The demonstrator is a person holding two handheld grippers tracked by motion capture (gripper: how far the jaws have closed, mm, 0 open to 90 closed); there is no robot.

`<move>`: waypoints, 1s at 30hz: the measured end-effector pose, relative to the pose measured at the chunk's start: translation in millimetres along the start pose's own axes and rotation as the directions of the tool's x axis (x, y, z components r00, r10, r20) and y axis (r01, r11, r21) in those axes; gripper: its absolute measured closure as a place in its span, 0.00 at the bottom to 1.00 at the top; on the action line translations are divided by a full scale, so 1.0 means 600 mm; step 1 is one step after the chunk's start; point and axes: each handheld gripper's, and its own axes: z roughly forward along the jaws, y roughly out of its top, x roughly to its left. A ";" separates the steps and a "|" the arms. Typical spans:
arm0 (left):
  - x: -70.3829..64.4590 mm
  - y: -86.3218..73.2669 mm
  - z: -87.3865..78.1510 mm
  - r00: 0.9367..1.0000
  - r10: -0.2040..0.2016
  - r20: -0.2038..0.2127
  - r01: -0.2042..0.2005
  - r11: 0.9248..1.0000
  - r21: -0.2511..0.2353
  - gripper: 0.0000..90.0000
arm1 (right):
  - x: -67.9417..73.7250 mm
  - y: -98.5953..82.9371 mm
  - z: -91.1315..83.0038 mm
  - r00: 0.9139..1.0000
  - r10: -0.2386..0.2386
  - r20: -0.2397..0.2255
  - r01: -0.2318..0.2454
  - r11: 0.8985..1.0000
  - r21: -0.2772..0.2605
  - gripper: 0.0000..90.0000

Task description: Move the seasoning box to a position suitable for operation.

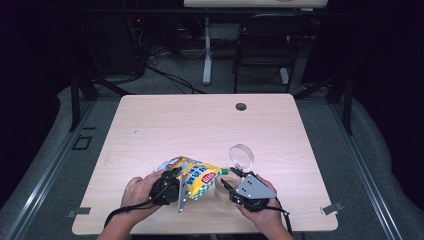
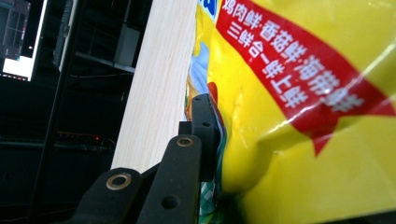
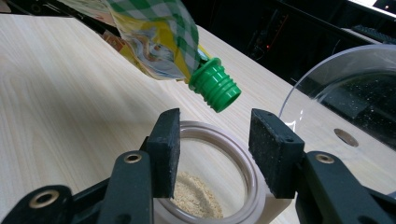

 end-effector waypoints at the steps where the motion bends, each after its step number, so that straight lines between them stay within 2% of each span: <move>1: 0.000 -0.001 0.000 1.000 -0.007 0.002 0.007 1.000 -0.002 0.99 | 0.000 0.000 0.000 1.000 0.001 0.001 -0.001 1.000 0.000 0.60; 9: -0.001 -0.006 0.002 0.998 -0.060 0.035 0.061 0.998 -0.023 0.99 | -0.002 0.000 -0.001 1.000 0.004 0.000 -0.004 1.000 -0.002 0.59; 11: -0.001 -0.006 0.003 0.995 -0.086 0.046 0.088 0.995 -0.039 0.99 | -0.002 -0.001 -0.002 1.000 0.005 0.000 -0.005 1.000 -0.001 0.59; 16: 0.006 -0.007 0.002 0.991 -0.119 0.068 0.123 0.990 -0.062 0.99 | -0.003 -0.001 -0.002 1.000 0.007 0.002 -0.007 1.000 -0.001 0.59; 18: 0.008 -0.010 0.003 0.985 -0.155 0.080 0.161 0.984 -0.078 0.99 | -0.003 -0.001 -0.003 1.000 0.009 0.004 -0.009 1.000 -0.002 0.59; 24: 0.014 -0.019 0.004 0.974 -0.198 0.111 0.209 0.973 -0.093 0.99 | -0.004 -0.002 -0.002 1.000 0.015 0.003 -0.015 1.000 -0.001 0.59; 30: 0.011 -0.022 0.007 0.969 -0.208 0.132 0.221 0.971 -0.090 0.99 | -0.003 -0.001 -0.002 1.000 0.019 0.001 -0.019 1.000 0.000 0.59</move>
